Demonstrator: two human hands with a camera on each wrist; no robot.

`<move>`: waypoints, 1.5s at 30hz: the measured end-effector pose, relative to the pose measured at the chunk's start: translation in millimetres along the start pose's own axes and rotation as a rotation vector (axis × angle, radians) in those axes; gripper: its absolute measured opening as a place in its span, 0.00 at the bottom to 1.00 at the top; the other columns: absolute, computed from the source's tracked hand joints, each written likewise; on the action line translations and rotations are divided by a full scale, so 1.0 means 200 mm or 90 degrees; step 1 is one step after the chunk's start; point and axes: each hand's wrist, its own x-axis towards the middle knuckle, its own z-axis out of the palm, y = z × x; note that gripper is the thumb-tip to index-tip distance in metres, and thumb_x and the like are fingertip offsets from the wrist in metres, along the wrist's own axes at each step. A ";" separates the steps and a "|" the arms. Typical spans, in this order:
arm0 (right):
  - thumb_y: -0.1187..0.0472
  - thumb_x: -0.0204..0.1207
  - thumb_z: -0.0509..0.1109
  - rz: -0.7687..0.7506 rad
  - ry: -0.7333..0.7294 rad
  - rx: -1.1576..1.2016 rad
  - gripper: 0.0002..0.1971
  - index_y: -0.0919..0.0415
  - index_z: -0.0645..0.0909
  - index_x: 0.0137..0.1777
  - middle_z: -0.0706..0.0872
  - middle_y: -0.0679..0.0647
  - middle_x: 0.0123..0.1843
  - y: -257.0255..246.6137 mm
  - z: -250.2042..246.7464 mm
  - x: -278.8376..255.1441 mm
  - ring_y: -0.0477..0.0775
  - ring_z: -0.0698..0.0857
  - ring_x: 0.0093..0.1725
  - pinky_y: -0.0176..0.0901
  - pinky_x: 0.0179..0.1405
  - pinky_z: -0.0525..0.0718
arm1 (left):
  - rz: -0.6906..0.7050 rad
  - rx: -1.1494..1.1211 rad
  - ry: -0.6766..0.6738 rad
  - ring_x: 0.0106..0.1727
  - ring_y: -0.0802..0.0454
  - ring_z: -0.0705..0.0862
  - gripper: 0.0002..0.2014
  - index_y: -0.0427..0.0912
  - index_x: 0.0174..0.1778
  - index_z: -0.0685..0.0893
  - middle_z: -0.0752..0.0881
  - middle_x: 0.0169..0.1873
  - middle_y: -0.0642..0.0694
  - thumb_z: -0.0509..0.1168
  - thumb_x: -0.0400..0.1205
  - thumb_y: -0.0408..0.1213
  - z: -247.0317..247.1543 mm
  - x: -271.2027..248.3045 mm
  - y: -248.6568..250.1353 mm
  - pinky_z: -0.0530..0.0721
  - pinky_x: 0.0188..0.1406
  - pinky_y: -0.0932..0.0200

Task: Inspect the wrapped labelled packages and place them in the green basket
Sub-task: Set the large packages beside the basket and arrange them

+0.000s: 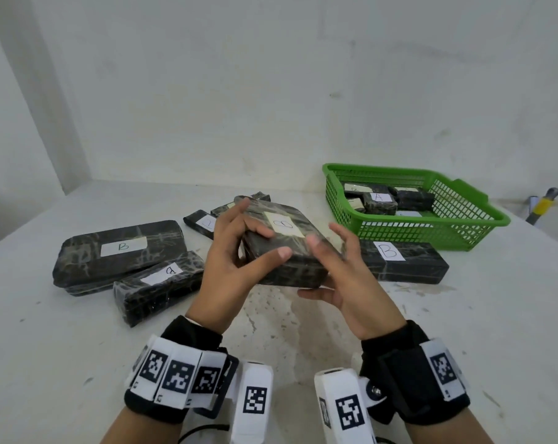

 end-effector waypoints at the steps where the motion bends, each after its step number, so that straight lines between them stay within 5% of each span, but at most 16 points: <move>1: 0.45 0.61 0.78 0.036 0.012 0.025 0.44 0.49 0.64 0.77 0.86 0.56 0.61 0.00 0.00 0.00 0.55 0.91 0.51 0.46 0.38 0.89 | -0.003 -0.005 -0.002 0.82 0.57 0.67 0.13 0.58 0.41 0.85 0.73 0.74 0.57 0.78 0.64 0.49 0.00 0.00 0.00 0.71 0.78 0.36; 5: 0.51 0.61 0.80 0.061 0.066 0.121 0.40 0.69 0.74 0.72 0.91 0.58 0.51 0.03 0.01 -0.01 0.51 0.91 0.43 0.43 0.34 0.87 | -0.037 -0.048 -0.017 0.83 0.55 0.66 0.17 0.58 0.46 0.87 0.72 0.76 0.56 0.80 0.63 0.51 0.00 0.00 -0.02 0.69 0.80 0.36; 9: 0.60 0.76 0.75 0.055 0.107 0.126 0.19 0.64 0.79 0.66 0.92 0.55 0.51 0.01 -0.05 -0.04 0.47 0.92 0.42 0.44 0.41 0.90 | -0.125 -0.122 -0.035 0.80 0.50 0.73 0.26 0.51 0.58 0.84 0.73 0.78 0.52 0.79 0.64 0.50 -0.02 0.01 -0.03 0.77 0.74 0.38; 12: 0.62 0.78 0.74 0.075 0.102 0.074 0.15 0.61 0.82 0.64 0.91 0.60 0.55 -0.03 -0.14 -0.07 0.56 0.93 0.46 0.48 0.43 0.91 | -0.158 -0.176 -0.034 0.66 0.50 0.84 0.28 0.41 0.61 0.80 0.84 0.66 0.47 0.77 0.67 0.45 -0.02 0.02 -0.02 0.89 0.56 0.49; 16: 0.67 0.77 0.75 0.039 0.179 -0.006 0.13 0.62 0.85 0.61 0.90 0.62 0.54 -0.11 -0.29 -0.14 0.64 0.92 0.48 0.47 0.37 0.91 | -0.252 -0.210 -0.037 0.64 0.44 0.86 0.42 0.40 0.59 0.83 0.86 0.57 0.40 0.87 0.53 0.56 -0.01 0.02 -0.03 0.90 0.52 0.41; 18: 0.67 0.76 0.76 0.023 0.227 -0.024 0.14 0.62 0.85 0.62 0.90 0.62 0.54 -0.17 -0.39 -0.16 0.64 0.92 0.48 0.47 0.36 0.91 | -0.292 -0.221 -0.030 0.64 0.41 0.86 0.37 0.39 0.57 0.83 0.86 0.55 0.38 0.86 0.57 0.53 0.02 0.00 -0.04 0.91 0.51 0.40; 22: 0.67 0.76 0.76 -0.006 0.307 -0.017 0.16 0.66 0.84 0.64 0.90 0.63 0.53 -0.28 -0.65 -0.25 0.68 0.90 0.52 0.48 0.39 0.93 | -0.370 -0.272 -0.008 0.63 0.32 0.85 0.03 0.35 0.51 0.81 0.86 0.48 0.37 0.65 0.84 0.31 0.13 -0.01 -0.04 0.91 0.48 0.40; 27: 0.67 0.78 0.74 -0.026 0.400 -0.015 0.12 0.69 0.84 0.60 0.88 0.61 0.46 -0.35 -0.92 -0.33 0.65 0.89 0.48 0.50 0.42 0.93 | -0.470 -0.290 0.010 0.54 0.36 0.87 0.06 0.34 0.47 0.81 0.85 0.47 0.36 0.61 0.87 0.31 0.27 0.01 -0.02 0.93 0.39 0.45; 31: 0.67 0.78 0.74 -0.029 0.432 -0.029 0.12 0.70 0.83 0.60 0.87 0.60 0.44 -0.36 -1.09 -0.36 0.65 0.88 0.49 0.56 0.53 0.88 | -0.524 -0.296 0.032 0.50 0.38 0.87 0.05 0.34 0.49 0.80 0.84 0.46 0.37 0.60 0.87 0.31 0.39 -0.01 -0.04 0.92 0.41 0.45; 36: 0.67 0.79 0.74 -0.009 0.456 -0.056 0.11 0.68 0.82 0.59 0.87 0.61 0.46 -0.35 -1.23 -0.37 0.64 0.88 0.49 0.57 0.53 0.89 | -0.572 -0.211 0.048 0.48 0.40 0.85 0.05 0.35 0.48 0.80 0.84 0.47 0.37 0.61 0.87 0.31 0.47 -0.06 -0.09 0.84 0.46 0.46; 45: 0.67 0.78 0.74 0.076 0.462 -0.042 0.11 0.68 0.82 0.58 0.83 0.63 0.55 -0.22 -1.38 -0.25 0.63 0.84 0.54 0.56 0.45 0.92 | -0.528 -0.022 -0.026 0.47 0.46 0.84 0.04 0.31 0.46 0.81 0.83 0.44 0.35 0.62 0.85 0.25 0.52 -0.14 -0.11 0.85 0.50 0.56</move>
